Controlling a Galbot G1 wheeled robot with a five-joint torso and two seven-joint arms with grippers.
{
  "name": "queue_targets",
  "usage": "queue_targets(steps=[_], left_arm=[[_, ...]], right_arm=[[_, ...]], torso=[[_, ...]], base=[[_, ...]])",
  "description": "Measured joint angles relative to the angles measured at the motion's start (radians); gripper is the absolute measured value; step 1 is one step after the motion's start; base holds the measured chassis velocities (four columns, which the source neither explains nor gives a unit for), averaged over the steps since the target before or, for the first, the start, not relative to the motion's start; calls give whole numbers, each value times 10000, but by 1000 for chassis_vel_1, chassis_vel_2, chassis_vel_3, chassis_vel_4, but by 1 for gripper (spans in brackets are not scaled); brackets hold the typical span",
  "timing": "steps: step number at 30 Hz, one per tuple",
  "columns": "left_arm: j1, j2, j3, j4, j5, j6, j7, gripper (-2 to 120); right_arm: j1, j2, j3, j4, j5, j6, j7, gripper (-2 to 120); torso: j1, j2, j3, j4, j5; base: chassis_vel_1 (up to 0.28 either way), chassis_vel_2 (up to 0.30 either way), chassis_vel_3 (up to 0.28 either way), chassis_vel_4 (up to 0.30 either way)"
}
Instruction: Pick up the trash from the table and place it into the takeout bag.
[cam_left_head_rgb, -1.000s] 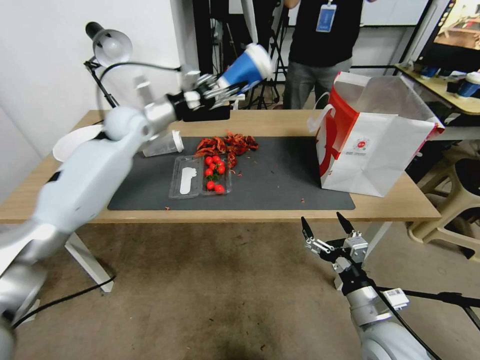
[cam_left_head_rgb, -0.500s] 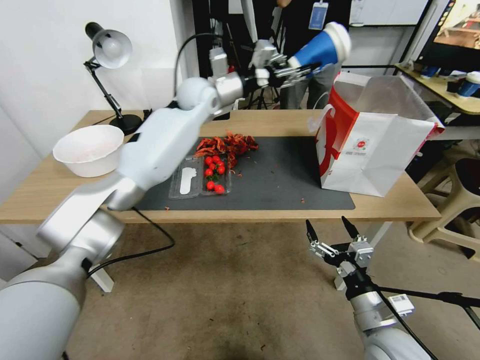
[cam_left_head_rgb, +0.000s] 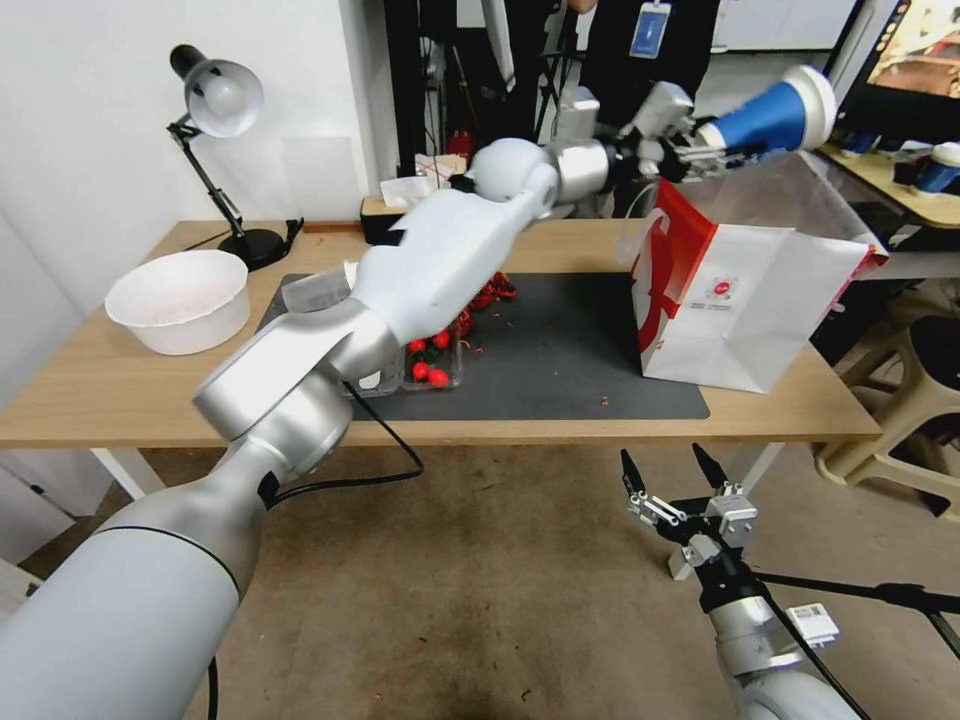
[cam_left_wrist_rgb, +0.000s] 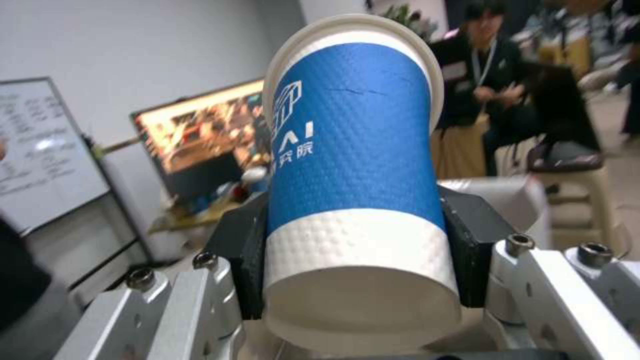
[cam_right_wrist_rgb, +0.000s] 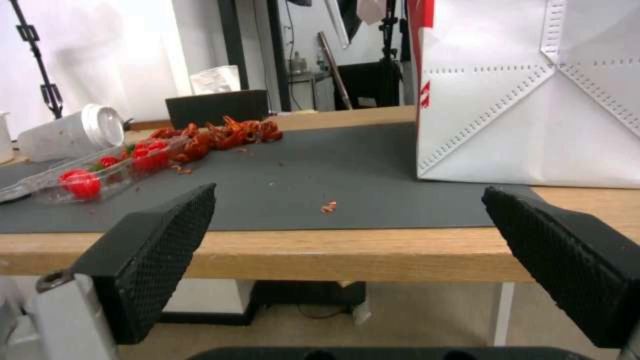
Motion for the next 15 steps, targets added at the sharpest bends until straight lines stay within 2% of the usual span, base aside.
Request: queue_targets(steps=[4,9,15], left_arm=[[-9,31,188,219,245,0,-154,50],[151,46,609,26,379,7,-161,50],[179,71,665,-109,349,22,-310,50]], right_arm=[[-139,-5,96,-6,44,93,-60,100],[-227,-50,261,-126,193,208,-150,100],[-158,-41,210,-148,211,214,-163,100]], torso=[[1,0,0,9,-4],[0,0,-1,-2,-3],[0,0,0,5,-3]], base=[[0,0,0,0],[0,0,0,0],[0,0,0,0]])
